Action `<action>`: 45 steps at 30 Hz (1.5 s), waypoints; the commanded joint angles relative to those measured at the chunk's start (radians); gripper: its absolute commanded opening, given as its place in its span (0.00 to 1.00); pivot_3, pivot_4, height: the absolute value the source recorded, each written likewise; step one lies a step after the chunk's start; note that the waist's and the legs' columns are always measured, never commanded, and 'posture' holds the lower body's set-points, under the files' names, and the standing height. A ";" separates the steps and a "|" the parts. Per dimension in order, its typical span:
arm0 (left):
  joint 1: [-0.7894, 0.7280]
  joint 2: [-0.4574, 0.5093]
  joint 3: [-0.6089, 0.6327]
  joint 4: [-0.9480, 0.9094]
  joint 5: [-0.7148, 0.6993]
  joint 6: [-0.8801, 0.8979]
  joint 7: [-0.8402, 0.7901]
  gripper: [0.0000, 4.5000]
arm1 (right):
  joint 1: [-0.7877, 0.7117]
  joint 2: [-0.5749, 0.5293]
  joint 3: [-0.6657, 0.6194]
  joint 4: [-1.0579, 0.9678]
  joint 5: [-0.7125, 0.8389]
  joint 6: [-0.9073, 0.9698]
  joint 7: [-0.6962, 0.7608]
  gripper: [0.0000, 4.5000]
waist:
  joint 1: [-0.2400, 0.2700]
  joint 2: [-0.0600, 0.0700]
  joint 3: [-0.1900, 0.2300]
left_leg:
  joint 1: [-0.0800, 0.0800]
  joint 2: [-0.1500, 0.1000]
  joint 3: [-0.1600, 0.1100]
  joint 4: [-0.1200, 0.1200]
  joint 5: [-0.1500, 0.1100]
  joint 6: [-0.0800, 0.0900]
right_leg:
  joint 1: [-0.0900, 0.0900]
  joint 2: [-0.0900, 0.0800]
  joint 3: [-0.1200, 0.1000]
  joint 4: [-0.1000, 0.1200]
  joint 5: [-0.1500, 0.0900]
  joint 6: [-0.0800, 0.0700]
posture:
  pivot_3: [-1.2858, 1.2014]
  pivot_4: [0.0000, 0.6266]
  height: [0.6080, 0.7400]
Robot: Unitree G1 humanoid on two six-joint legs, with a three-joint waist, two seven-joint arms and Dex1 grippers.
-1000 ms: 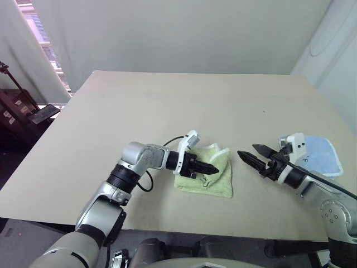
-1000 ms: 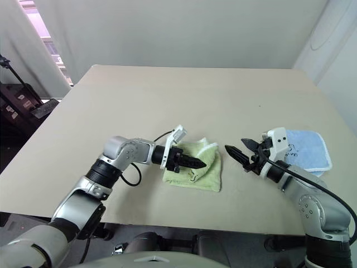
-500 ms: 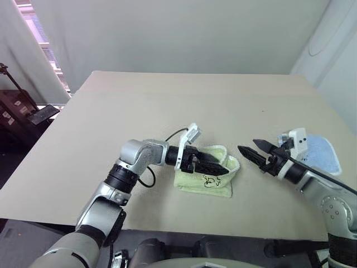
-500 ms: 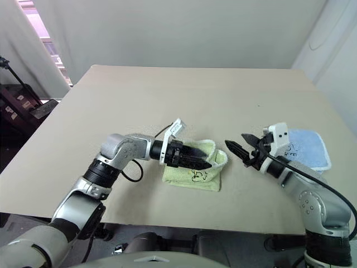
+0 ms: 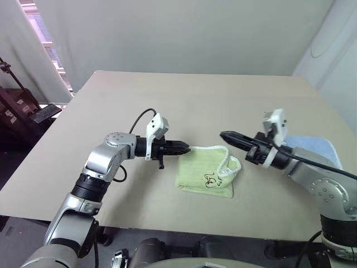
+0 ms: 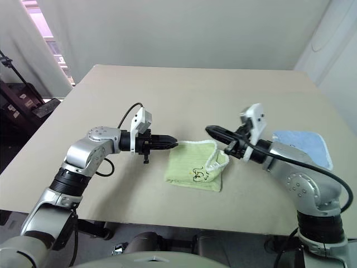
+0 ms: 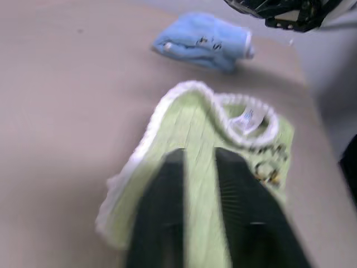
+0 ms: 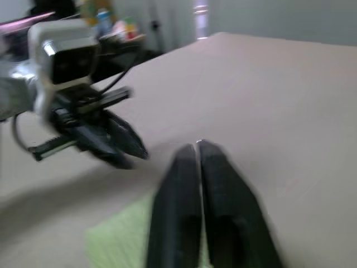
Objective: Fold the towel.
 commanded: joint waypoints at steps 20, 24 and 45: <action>0.000 -0.156 -0.071 0.219 0.140 -0.287 -0.093 0.08 | -0.102 -0.158 0.279 0.135 -0.301 0.022 0.186 0.00 | -0.008 -0.001 0.000 | 0.000 0.000 0.000 0.001 0.000 0.001 | -0.001 0.000 0.000 0.001 0.000 0.000 | 0.52 0.00 0.88; 0.005 -0.160 -0.069 0.222 0.150 -0.296 -0.093 0.08 | -0.054 -0.241 0.203 0.080 -0.270 0.059 0.216 0.00 | -0.005 -0.001 0.000 | 0.000 0.000 0.000 0.001 0.000 0.001 | -0.001 0.000 0.000 0.002 0.000 0.000 | 0.52 0.00 0.88; -0.024 -0.201 -0.004 0.339 0.133 -0.385 -0.104 0.08 | -0.034 0.090 0.116 0.116 -0.184 0.018 0.015 0.00 | -0.007 -0.002 -0.001 | 0.001 0.000 0.000 0.002 0.000 0.001 | 0.000 0.001 0.000 0.004 0.001 0.001 | 0.52 0.00 0.88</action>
